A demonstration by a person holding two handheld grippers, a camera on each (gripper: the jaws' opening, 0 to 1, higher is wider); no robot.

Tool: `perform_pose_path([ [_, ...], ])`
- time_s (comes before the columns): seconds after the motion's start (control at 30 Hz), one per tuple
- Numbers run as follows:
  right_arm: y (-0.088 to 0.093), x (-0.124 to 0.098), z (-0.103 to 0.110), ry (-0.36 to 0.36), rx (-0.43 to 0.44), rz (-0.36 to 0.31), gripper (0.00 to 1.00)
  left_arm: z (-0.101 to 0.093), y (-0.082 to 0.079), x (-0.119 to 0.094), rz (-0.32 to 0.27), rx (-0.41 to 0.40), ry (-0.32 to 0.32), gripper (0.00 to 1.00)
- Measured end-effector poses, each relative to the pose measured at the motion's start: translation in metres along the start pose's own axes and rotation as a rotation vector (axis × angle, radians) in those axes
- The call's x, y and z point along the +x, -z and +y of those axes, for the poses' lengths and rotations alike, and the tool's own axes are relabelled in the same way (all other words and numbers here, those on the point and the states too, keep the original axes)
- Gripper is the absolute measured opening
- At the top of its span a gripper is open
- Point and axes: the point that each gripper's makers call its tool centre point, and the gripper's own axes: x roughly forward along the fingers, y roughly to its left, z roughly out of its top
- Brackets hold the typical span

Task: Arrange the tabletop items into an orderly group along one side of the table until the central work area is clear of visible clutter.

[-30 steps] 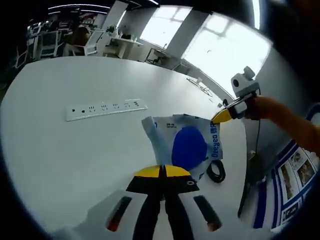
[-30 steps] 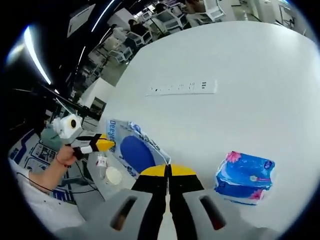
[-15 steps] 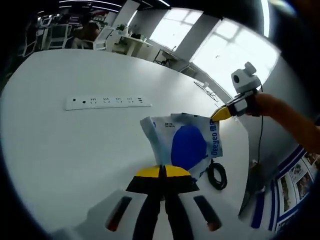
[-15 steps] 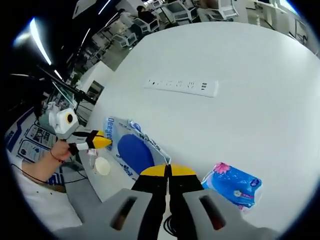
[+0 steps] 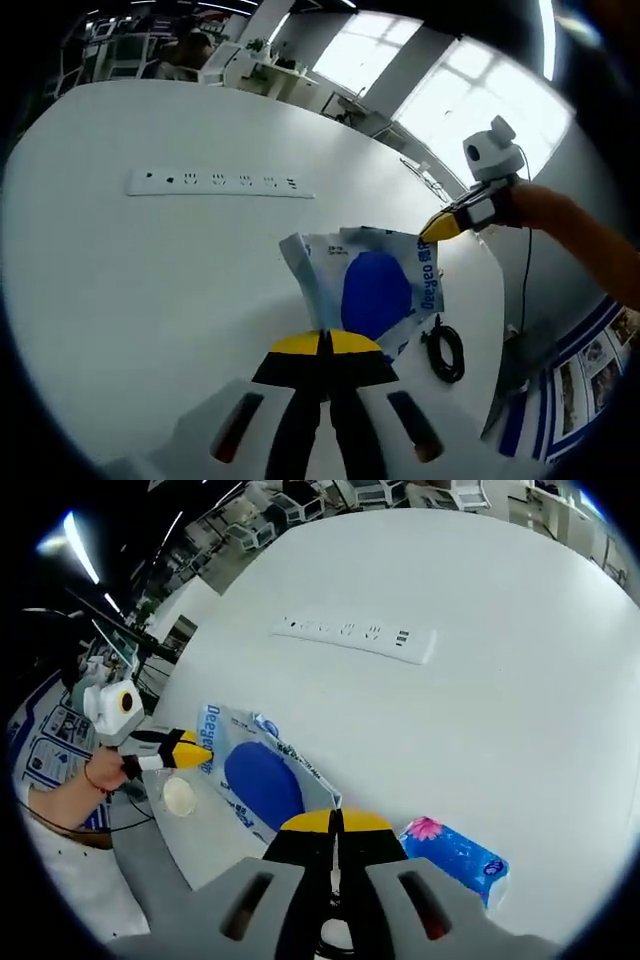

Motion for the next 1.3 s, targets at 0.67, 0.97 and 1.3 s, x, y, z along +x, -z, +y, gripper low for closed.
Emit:
perform_pose_path([
  [0.67, 0.001, 0.029, -0.026, 0.030, -0.012, 0.092, 0.00, 0.015, 0.011, 0.022, 0.032, -0.088, 0.001, 0.00],
  [0.97, -0.001, 0.036, -0.034, 0.042, -0.006, 0.116, 0.00, 0.019, 0.013, 0.029, 0.037, -0.125, 0.008, 0.00],
  [1.3, -0.001, 0.041, -0.044, 0.044, 0.008, 0.123, 0.00, 0.021, 0.010, 0.033, 0.030, -0.159, 0.017, 0.00],
])
